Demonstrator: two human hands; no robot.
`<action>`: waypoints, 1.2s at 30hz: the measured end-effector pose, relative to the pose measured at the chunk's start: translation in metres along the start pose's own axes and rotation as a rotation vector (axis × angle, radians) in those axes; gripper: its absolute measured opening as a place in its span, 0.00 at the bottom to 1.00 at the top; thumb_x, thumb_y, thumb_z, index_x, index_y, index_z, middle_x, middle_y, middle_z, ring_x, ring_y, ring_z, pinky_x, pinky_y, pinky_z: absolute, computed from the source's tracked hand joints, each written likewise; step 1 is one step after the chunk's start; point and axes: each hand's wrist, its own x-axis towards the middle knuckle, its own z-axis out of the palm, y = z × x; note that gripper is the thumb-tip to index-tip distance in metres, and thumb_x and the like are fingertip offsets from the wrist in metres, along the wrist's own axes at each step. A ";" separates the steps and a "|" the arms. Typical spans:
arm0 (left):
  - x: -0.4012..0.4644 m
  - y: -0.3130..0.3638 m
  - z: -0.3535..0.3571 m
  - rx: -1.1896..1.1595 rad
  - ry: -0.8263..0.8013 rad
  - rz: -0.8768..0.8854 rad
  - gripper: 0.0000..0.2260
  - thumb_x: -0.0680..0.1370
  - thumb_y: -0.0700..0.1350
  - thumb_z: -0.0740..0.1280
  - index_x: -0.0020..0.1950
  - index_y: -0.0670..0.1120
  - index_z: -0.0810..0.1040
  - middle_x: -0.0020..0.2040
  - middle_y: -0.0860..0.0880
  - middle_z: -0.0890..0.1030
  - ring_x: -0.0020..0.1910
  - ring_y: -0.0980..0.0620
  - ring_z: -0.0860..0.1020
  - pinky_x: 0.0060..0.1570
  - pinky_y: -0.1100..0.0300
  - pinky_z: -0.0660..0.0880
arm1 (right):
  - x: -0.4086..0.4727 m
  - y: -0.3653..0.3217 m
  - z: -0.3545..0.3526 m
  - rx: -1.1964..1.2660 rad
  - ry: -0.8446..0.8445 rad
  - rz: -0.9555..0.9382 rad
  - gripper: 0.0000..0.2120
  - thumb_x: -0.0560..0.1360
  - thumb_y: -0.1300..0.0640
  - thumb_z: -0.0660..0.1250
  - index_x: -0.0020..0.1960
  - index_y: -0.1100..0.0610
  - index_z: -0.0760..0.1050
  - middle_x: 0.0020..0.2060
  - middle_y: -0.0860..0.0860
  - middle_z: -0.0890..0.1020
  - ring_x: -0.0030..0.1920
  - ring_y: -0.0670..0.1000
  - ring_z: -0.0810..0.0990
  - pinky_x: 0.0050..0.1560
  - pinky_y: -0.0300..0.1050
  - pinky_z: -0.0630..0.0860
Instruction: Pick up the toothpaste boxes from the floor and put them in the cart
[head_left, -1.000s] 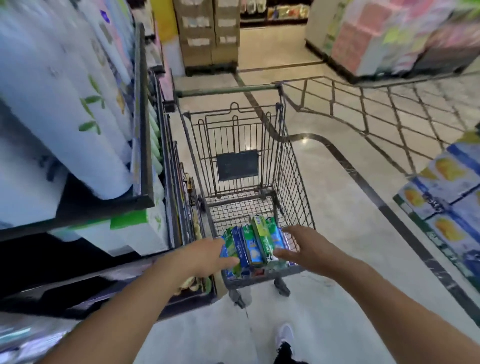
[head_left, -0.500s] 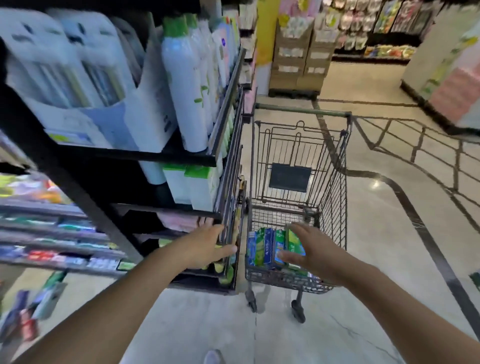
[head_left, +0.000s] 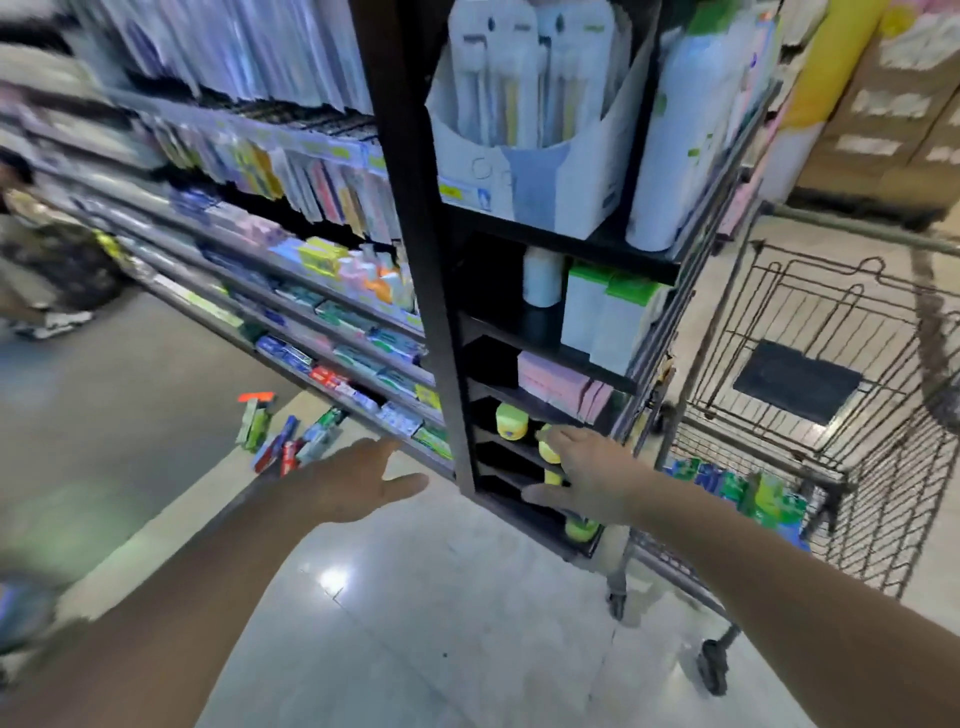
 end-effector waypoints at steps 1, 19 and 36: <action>-0.007 -0.018 0.000 -0.017 0.017 -0.017 0.48 0.68 0.78 0.52 0.81 0.51 0.53 0.80 0.49 0.57 0.76 0.48 0.62 0.73 0.51 0.62 | 0.008 -0.016 0.002 -0.018 -0.005 -0.025 0.42 0.76 0.33 0.61 0.79 0.55 0.53 0.77 0.54 0.61 0.75 0.57 0.61 0.73 0.53 0.62; -0.107 -0.386 0.030 -0.259 0.113 -0.267 0.52 0.64 0.82 0.51 0.81 0.52 0.53 0.75 0.47 0.68 0.73 0.47 0.67 0.70 0.48 0.66 | 0.199 -0.360 0.078 -0.302 -0.161 -0.343 0.42 0.76 0.31 0.58 0.81 0.52 0.48 0.80 0.53 0.51 0.79 0.53 0.49 0.77 0.51 0.52; 0.016 -0.549 -0.070 -0.341 0.085 -0.451 0.33 0.77 0.68 0.59 0.76 0.49 0.63 0.67 0.45 0.71 0.65 0.43 0.73 0.60 0.50 0.72 | 0.452 -0.492 0.058 -0.310 -0.258 -0.509 0.37 0.76 0.33 0.60 0.77 0.52 0.57 0.76 0.52 0.61 0.76 0.54 0.58 0.73 0.52 0.60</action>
